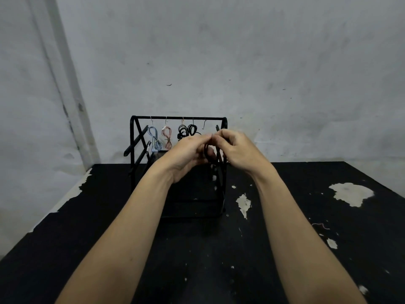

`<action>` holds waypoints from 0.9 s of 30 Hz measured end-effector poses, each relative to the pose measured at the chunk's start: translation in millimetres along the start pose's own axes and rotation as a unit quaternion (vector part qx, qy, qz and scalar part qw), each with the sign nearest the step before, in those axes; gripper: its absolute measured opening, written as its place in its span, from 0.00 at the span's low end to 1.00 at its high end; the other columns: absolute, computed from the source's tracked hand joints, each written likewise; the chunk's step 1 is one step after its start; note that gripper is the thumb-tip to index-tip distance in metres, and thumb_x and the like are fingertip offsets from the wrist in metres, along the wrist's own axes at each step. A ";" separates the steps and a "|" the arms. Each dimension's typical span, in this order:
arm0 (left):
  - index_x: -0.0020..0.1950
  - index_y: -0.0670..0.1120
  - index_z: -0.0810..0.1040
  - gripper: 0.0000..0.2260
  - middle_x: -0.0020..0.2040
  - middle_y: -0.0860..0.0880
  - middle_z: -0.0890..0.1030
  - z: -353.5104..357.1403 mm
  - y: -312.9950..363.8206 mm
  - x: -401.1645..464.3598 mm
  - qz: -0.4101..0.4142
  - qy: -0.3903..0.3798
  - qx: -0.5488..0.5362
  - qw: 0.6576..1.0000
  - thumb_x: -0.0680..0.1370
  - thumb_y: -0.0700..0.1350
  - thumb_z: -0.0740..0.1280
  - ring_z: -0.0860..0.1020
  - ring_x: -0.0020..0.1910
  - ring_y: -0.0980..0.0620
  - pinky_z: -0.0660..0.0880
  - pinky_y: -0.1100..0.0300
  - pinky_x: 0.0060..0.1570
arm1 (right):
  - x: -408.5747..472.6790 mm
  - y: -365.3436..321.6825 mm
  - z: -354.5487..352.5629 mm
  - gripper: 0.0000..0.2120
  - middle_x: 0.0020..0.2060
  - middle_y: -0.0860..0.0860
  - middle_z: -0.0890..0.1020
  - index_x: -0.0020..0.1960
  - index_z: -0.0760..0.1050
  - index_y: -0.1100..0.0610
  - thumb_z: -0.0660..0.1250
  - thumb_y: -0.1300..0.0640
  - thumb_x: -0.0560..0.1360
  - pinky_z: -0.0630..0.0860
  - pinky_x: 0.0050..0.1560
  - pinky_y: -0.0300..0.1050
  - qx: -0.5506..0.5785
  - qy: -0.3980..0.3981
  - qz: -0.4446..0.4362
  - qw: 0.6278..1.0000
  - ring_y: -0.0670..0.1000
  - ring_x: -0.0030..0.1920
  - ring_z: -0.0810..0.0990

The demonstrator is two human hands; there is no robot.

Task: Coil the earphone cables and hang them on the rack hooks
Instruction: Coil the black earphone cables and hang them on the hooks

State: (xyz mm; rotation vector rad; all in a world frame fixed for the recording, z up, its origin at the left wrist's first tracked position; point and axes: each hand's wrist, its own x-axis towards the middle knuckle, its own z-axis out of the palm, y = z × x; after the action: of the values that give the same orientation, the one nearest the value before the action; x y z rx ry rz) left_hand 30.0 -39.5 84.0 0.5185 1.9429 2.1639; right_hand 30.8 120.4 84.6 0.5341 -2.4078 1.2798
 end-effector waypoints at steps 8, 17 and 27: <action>0.38 0.47 0.74 0.15 0.28 0.50 0.72 -12.2 -3.1 6.1 0.053 0.047 0.001 0.997 0.84 0.48 0.59 0.75 0.35 0.52 0.72 0.58 0.38 | -6.1 -8.5 0.1 0.10 0.30 0.37 0.79 0.48 0.79 0.54 0.61 0.59 0.83 0.68 0.40 0.31 0.114 -0.062 0.035 0.991 0.36 0.34 0.74; 0.47 0.43 0.73 0.10 0.32 0.51 0.68 -5.8 3.9 -1.0 0.048 0.012 -0.272 0.961 0.83 0.44 0.56 0.72 0.34 0.52 0.70 0.59 0.44 | -5.5 -18.9 2.8 0.12 0.27 0.46 0.70 0.50 0.76 0.61 0.56 0.58 0.85 0.72 0.41 0.36 0.426 -0.020 0.109 0.898 0.47 0.36 0.71; 0.58 0.40 0.78 0.12 0.38 0.50 0.75 -12.1 -11.1 5.3 0.053 0.008 -0.117 0.992 0.83 0.35 0.55 0.77 0.41 0.54 0.75 0.56 0.51 | -7.0 -10.6 1.1 0.11 0.35 0.47 0.70 0.55 0.73 0.55 0.52 0.61 0.86 0.71 0.33 0.31 0.346 -0.005 0.098 0.933 0.42 0.37 0.70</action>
State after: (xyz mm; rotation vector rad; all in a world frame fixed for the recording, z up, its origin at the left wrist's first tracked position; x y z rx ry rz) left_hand 19.5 -47.3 72.8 0.5741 1.6734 2.4257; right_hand 41.8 115.1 88.2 0.4772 -1.9987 2.2308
